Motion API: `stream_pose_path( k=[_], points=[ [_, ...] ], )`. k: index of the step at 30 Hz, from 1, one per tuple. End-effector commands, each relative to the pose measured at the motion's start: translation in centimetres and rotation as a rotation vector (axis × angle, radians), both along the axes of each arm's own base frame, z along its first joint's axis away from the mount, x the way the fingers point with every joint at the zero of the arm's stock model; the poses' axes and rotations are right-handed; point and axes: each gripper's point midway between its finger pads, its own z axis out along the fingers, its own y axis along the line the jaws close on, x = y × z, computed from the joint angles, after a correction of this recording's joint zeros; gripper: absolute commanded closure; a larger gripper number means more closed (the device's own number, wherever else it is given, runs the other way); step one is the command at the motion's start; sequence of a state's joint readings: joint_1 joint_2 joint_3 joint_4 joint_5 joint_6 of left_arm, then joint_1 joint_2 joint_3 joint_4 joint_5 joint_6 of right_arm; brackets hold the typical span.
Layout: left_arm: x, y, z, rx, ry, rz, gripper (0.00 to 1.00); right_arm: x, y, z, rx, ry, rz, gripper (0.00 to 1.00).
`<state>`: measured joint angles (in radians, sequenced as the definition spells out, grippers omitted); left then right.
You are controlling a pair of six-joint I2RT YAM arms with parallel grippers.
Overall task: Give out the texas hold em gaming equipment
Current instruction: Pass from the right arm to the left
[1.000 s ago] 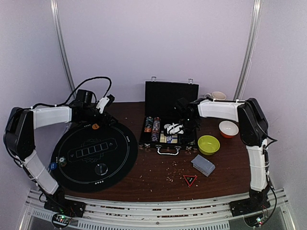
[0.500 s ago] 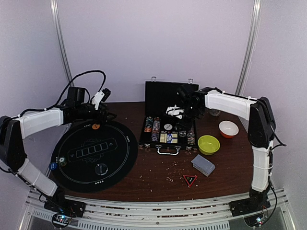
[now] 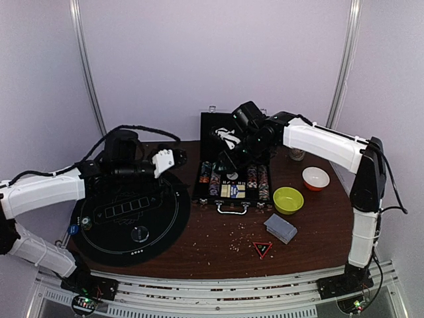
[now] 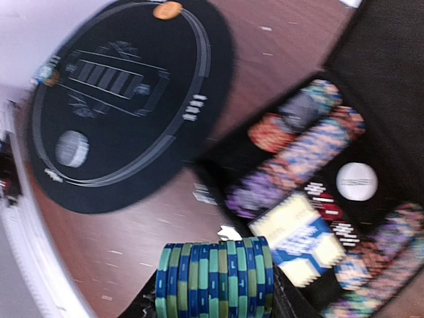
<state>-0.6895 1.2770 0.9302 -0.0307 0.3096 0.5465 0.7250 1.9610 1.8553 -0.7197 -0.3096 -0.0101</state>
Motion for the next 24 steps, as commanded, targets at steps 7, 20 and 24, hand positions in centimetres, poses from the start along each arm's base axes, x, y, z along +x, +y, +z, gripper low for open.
stream_pose_path(
  k=[7,20,24],
  points=[
    [-2.4,-3.8,-2.4,0.196,-0.186,-0.132,0.02,-7.3,6.7,3.7,0.336,0.313,0.007,1.0],
    [-1.9,-4.6,-5.1,0.242,-0.056,-0.137,0.16,-8.8,8.3,4.5,0.41,0.361,0.053,1.0],
    [-1.1,-4.6,-4.6,0.203,-0.022,-0.117,0.24,-9.1,8.6,5.0,0.431,0.373,0.07,1.0]
  ],
)
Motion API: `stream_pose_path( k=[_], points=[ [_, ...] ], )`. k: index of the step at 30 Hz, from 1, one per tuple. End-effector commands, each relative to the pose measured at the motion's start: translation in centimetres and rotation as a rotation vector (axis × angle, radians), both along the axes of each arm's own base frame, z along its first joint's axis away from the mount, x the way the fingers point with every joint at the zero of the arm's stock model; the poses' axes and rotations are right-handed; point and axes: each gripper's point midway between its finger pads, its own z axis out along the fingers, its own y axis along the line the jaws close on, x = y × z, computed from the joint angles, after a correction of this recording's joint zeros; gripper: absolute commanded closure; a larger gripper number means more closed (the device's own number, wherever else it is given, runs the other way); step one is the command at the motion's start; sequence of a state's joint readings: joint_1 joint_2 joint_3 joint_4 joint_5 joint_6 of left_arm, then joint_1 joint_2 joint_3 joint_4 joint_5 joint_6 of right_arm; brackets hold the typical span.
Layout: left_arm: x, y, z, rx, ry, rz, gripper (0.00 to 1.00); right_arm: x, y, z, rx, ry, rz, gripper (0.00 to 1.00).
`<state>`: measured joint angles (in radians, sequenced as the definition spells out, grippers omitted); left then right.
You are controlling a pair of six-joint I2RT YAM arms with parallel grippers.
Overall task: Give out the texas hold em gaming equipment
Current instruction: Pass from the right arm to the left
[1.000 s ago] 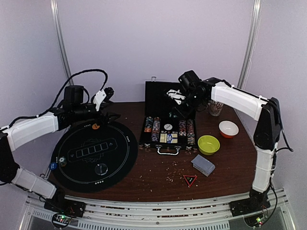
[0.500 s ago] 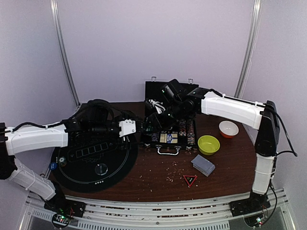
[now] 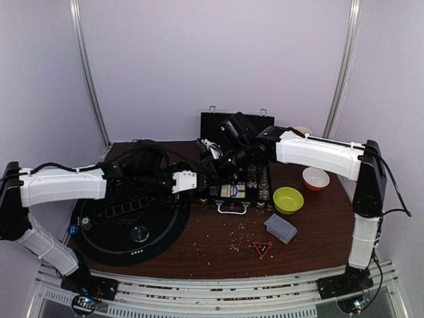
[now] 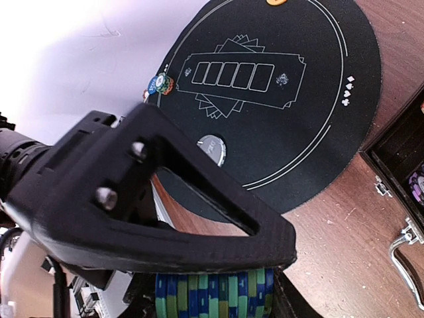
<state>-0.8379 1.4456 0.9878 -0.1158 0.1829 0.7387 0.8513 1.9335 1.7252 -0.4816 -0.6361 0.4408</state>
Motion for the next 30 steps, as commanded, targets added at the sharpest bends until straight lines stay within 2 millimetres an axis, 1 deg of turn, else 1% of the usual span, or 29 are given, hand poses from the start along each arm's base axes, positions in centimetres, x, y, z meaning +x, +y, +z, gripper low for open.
stream_pose_path(
  k=[1,2,5,7,9,12,17,20,24,30],
  points=[
    [0.6,-0.5,1.9,-0.075,0.042,0.0,0.25,-0.7,0.6,3.7,0.104,-0.025,0.031,1.0],
    [0.5,-0.6,2.2,-0.087,0.055,-0.011,0.27,-0.6,0.5,3.7,0.104,-0.025,0.029,1.0],
    [0.4,-0.6,3.0,-0.129,0.073,-0.019,0.28,-0.5,0.6,3.7,0.107,-0.02,0.026,1.0],
    [0.8,-0.4,3.8,-0.168,0.072,-0.008,0.29,-0.4,0.8,3.7,0.112,-0.014,0.019,1.0],
    [1.2,0.0,4.3,-0.189,0.057,0.002,0.34,-0.3,0.9,3.9,0.119,-0.014,0.015,1.0],
    [1.2,0.1,4.2,-0.185,0.051,0.002,0.4,-0.2,1.0,4.3,0.134,-0.019,0.009,1.0],
    [1.3,0.2,3.8,-0.173,0.055,0.003,0.41,-0.1,1.1,4.6,0.14,-0.024,0.004,1.0],
    [2.0,0.3,3.6,-0.161,0.043,0.035,0.44,0.0,1.1,4.6,0.141,-0.023,0.001,1.0],
    [2.0,0.3,3.8,-0.165,0.039,0.033,0.44,0.2,1.2,4.7,0.147,-0.025,-0.005,1.0],
    [1.9,0.3,3.5,-0.158,0.042,0.027,0.43,0.4,1.2,4.7,0.157,-0.025,-0.008,1.0]
  ],
)
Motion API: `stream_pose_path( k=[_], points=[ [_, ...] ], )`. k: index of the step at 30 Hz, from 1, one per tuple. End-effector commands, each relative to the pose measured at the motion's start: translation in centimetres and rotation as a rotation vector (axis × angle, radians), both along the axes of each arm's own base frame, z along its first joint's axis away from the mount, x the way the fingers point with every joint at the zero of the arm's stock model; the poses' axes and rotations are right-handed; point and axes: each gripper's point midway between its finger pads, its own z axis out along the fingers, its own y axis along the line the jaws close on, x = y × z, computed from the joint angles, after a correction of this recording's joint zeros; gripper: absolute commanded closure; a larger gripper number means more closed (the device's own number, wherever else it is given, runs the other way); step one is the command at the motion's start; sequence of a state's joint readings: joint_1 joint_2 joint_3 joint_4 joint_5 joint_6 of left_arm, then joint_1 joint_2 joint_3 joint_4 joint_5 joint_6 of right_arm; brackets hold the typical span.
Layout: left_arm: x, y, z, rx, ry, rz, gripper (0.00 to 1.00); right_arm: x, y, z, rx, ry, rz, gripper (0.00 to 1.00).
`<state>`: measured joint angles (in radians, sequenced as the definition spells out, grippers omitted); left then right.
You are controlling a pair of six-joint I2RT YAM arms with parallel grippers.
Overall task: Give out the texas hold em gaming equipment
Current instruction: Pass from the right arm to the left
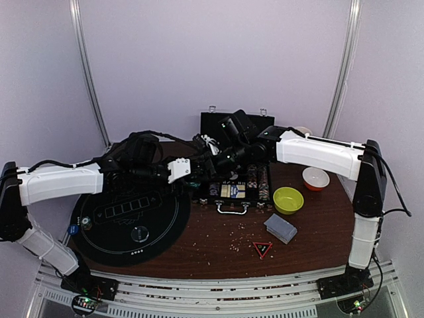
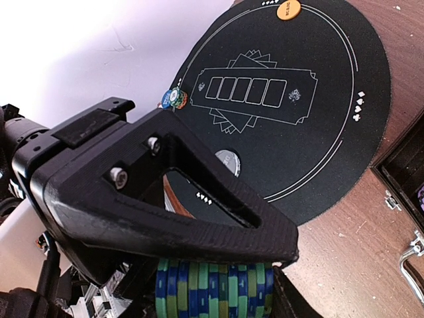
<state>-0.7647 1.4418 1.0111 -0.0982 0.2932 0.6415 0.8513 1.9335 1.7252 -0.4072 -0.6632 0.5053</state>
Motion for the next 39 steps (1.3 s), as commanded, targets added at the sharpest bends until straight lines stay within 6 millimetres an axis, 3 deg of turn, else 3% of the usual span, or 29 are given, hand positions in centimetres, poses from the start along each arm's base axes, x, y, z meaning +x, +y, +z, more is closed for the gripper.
stream_pose_path(
  k=[1,5,9,12,14,18,23,26,30,35,39],
  points=[
    [0.7,-0.4,1.6,-0.041,-0.041,0.005,0.42,0.1,0.3,3.4,0.092,-0.041,0.009,1.0],
    [1.0,-0.4,1.3,-0.032,-0.035,0.015,0.43,0.2,0.4,3.3,0.096,-0.035,0.009,1.0],
    [0.9,-0.5,1.7,-0.046,-0.042,0.008,0.56,0.3,0.4,2.9,0.091,-0.029,0.01,1.0],
    [0.8,-0.7,2.1,-0.068,-0.039,0.004,0.43,0.4,0.6,2.8,0.095,-0.023,0.011,1.0],
    [0.7,-0.9,2.0,-0.069,-0.032,-0.006,0.42,0.4,0.7,2.8,0.096,-0.021,0.012,1.0],
    [0.7,-0.8,1.6,-0.057,-0.025,-0.005,0.56,0.6,0.7,3.0,0.099,-0.027,0.012,1.0],
    [0.3,-1.1,2.1,-0.074,-0.019,-0.028,0.8,0.7,0.7,2.4,0.09,-0.018,0.011,1.0],
    [0.2,-1.1,2.0,-0.081,-0.002,-0.027,1.0,0.8,0.8,2.2,0.092,-0.018,0.008,1.0],
    [0.3,-0.9,1.1,-0.058,0.039,-0.004,1.0,1.2,0.8,1.6,0.086,-0.015,-0.003,1.0],
    [0.4,-0.6,0.3,-0.033,0.079,0.022,1.0,2.0,0.6,0.7,0.073,0.009,-0.028,0.77],
    [0.3,-0.1,-0.4,0.009,0.111,0.046,1.0,2.2,0.3,0.2,0.088,0.026,-0.037,0.69]
  ],
)
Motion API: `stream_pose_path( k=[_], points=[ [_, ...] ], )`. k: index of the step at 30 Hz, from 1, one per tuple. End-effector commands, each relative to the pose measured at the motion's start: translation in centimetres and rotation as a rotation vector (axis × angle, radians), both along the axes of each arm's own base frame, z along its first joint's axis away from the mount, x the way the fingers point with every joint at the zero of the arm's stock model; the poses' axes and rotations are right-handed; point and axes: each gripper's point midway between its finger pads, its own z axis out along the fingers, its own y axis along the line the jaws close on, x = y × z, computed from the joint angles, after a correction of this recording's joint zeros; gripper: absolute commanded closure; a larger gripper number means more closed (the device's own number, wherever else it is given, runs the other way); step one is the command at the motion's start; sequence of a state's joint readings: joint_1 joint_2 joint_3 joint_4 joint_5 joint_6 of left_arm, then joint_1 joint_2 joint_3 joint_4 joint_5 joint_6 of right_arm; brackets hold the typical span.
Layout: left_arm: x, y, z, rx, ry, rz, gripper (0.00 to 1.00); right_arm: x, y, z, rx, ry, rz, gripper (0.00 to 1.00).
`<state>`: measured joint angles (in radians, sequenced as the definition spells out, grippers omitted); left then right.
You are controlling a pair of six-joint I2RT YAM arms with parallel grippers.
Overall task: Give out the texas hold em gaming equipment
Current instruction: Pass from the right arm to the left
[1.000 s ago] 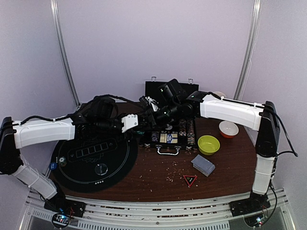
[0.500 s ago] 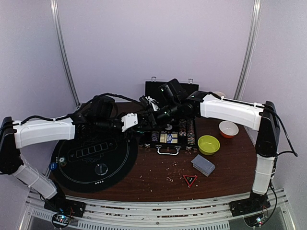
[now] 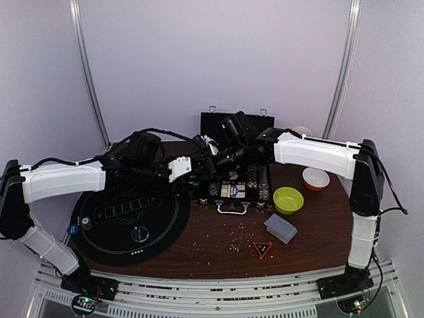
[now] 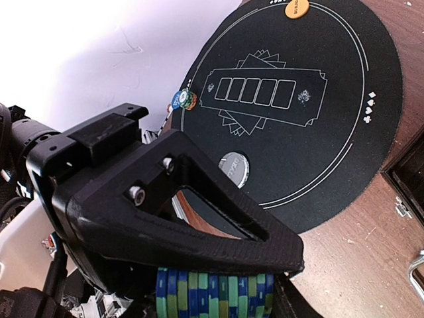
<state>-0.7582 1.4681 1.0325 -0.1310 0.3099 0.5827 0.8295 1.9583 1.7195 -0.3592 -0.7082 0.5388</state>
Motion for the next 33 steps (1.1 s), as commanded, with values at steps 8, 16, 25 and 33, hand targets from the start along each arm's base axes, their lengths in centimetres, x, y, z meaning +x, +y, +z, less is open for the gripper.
stream_pose_path(
  k=[8,16,25,33],
  points=[
    [-0.1,0.8,-1.6,0.082,0.121,0.059,1.0,0.5,1.0,0.4,0.135,0.025,0.019,0.56],
    [-0.2,1.0,-1.9,0.089,0.133,0.068,1.0,0.7,0.9,-0.7,0.113,0.037,0.018,0.46],
    [0.0,1.6,-2.1,0.1,0.132,0.091,1.0,1.4,-0.1,-1.8,0.065,0.034,-0.007,0.42],
    [0.8,2.9,-2.9,0.099,0.175,0.133,1.0,4.0,-2.3,0.3,0.068,-0.038,-0.089,0.41]
  ],
)
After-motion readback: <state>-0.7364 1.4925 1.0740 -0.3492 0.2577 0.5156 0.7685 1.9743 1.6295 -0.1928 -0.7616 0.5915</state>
